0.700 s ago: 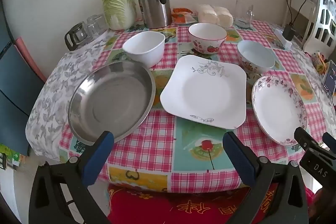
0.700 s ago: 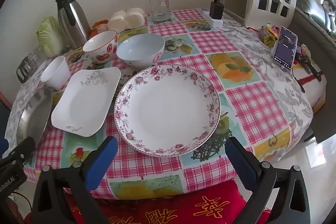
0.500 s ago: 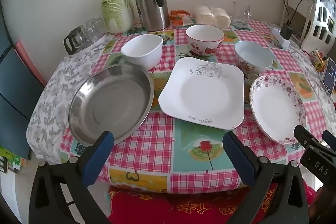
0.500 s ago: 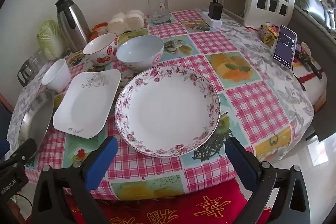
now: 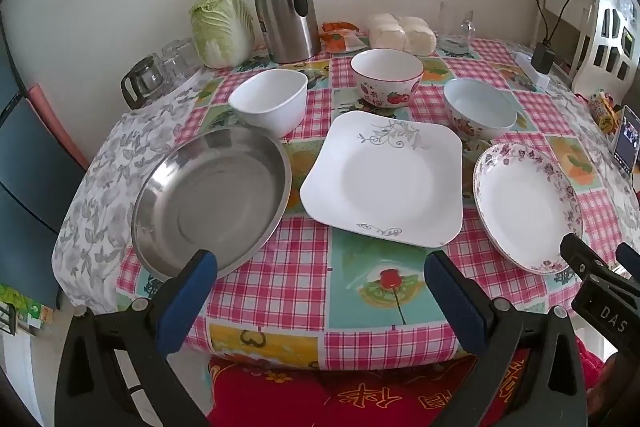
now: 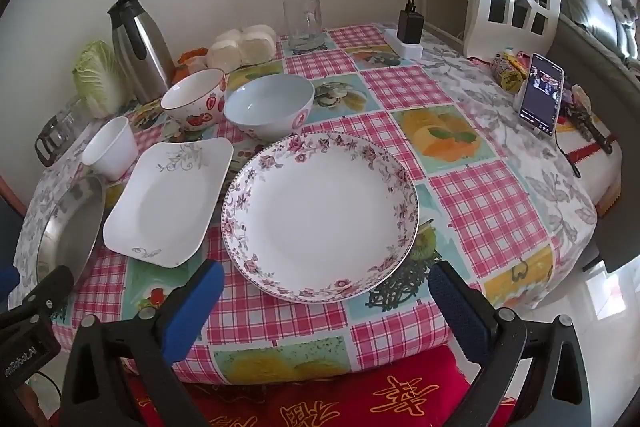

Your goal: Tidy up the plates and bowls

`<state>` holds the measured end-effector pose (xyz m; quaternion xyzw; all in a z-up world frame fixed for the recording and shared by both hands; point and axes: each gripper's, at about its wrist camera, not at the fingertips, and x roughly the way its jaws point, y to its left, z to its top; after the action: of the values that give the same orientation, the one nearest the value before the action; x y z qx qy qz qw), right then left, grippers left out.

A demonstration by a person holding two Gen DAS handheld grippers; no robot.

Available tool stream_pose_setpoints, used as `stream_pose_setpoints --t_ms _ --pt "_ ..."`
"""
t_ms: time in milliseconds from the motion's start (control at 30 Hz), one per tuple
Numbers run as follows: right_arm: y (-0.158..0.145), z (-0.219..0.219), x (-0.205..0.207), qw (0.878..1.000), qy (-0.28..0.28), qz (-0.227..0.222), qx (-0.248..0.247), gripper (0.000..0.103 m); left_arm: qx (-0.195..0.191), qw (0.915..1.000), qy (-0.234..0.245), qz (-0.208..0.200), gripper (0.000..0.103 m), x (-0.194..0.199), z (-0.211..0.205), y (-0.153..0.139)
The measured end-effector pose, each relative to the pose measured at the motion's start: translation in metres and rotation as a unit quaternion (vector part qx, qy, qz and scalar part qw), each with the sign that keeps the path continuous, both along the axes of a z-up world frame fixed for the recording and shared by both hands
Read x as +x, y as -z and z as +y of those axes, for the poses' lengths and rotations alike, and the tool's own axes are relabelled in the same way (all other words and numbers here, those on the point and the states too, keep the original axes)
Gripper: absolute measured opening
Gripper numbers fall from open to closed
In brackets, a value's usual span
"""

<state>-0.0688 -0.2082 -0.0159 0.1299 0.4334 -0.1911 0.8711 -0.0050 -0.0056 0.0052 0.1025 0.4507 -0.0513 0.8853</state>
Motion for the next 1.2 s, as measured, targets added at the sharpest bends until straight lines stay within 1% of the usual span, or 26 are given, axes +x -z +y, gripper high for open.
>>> stream_pose_setpoints --t_ms 1200 --pt "0.0015 -0.0028 -0.0023 1.0 0.001 -0.004 0.002 0.103 0.002 1.0 -0.004 -0.007 0.103 -0.0012 0.0018 -0.0012"
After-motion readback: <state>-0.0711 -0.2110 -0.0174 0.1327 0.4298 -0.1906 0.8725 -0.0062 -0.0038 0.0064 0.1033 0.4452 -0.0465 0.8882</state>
